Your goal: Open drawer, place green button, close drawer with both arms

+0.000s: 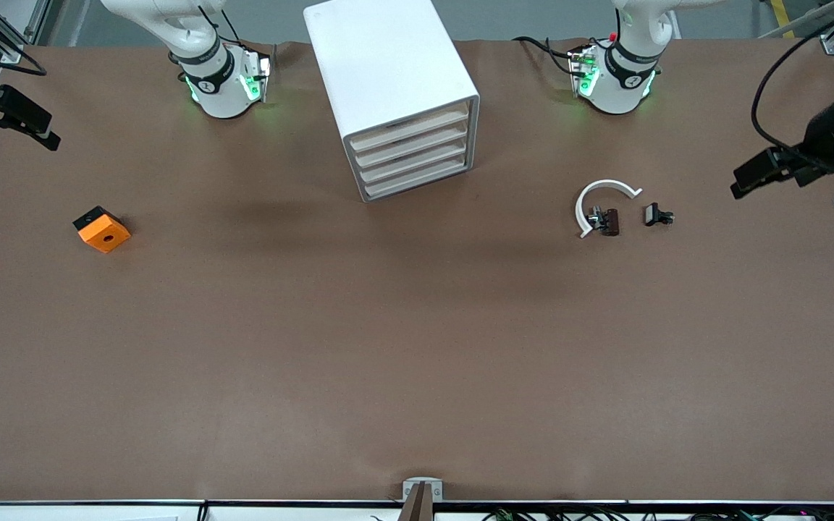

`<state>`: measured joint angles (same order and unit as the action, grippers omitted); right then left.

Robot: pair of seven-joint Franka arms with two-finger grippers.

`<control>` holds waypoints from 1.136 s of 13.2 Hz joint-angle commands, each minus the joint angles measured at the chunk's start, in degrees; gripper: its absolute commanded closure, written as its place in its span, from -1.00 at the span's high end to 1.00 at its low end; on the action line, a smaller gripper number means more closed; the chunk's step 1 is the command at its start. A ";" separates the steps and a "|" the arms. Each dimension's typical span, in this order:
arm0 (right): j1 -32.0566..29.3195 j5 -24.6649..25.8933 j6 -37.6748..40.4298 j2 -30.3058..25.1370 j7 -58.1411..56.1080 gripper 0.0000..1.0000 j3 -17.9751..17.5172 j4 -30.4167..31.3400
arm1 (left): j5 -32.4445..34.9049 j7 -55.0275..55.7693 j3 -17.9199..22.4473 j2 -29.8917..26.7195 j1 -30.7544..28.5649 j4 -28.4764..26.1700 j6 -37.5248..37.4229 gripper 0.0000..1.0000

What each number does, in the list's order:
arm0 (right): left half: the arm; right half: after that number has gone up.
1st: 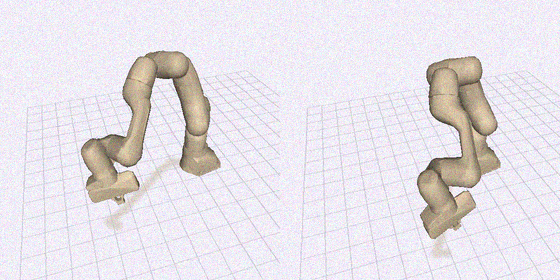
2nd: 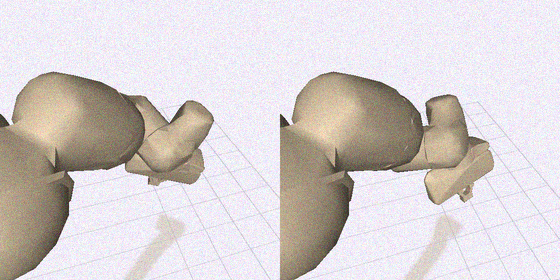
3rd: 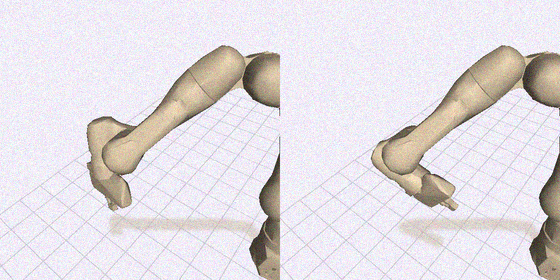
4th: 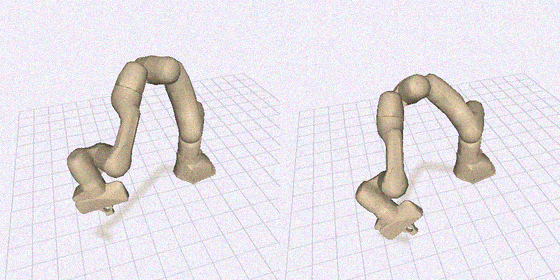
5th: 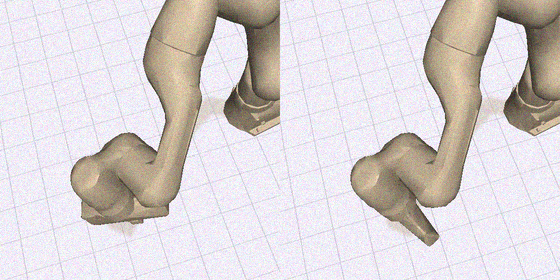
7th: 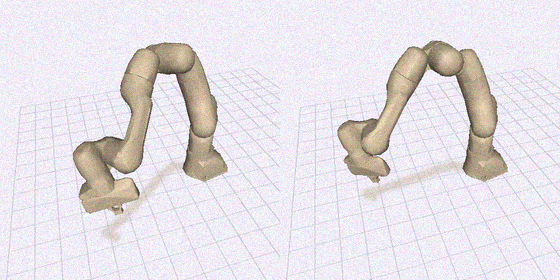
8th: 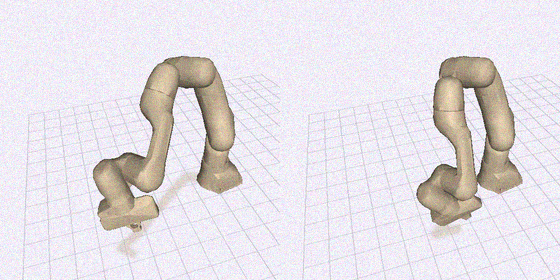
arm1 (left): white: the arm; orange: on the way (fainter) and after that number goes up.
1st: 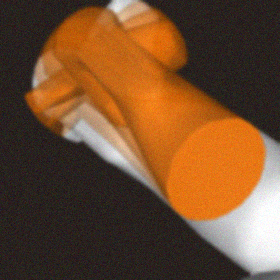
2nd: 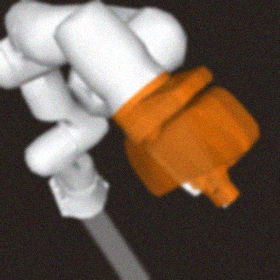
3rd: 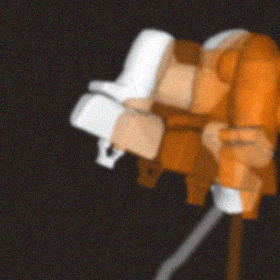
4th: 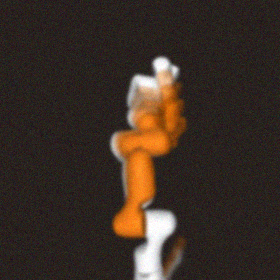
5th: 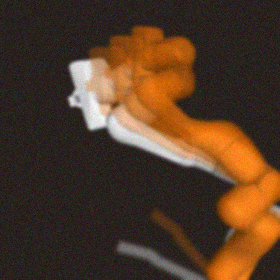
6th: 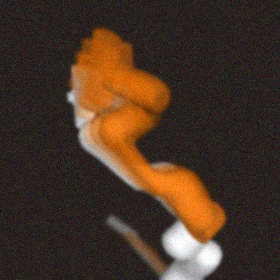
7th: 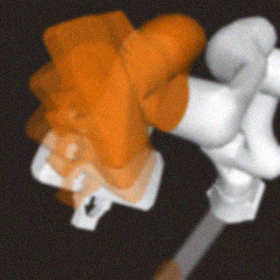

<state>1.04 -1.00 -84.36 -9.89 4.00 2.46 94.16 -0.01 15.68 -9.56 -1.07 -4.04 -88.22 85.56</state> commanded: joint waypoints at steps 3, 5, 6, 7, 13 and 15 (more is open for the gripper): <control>-0.86 0.91 0.07 0.66 -0.66 1.00 -0.52 -1.61 | -0.17 -1.35 -0.38 -5.88 -0.70 -7.32 2.94 1.00; -0.78 0.83 0.25 0.84 -0.66 1.00 -0.52 -1.61 | -0.08 -1.87 -0.38 -4.31 -0.70 -4.87 2.77 1.00; -0.69 0.83 0.16 0.84 -0.66 1.00 -0.52 -1.61 | 0.01 -3.53 -0.38 -4.21 -0.62 -4.50 1.90 1.00; -0.78 0.91 0.16 0.84 -0.66 1.00 -0.52 -1.61 | 0.10 -5.29 -0.38 -4.21 -0.62 -4.50 1.45 1.00; -0.69 0.83 0.07 0.92 -0.66 1.00 -0.52 -1.61 | 2.38 -8.48 -0.29 -4.74 -1.76 -4.50 -1.81 1.00; -0.78 0.91 0.07 0.92 -0.66 1.00 -0.52 -1.70 | 2.38 -7.86 -0.38 -4.04 -1.67 -3.37 -1.81 1.00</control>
<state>1.04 -0.96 -84.70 -9.76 4.00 2.46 93.96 1.40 7.67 -9.47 -5.80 -5.44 -93.59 84.99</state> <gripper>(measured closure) 0.000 0.000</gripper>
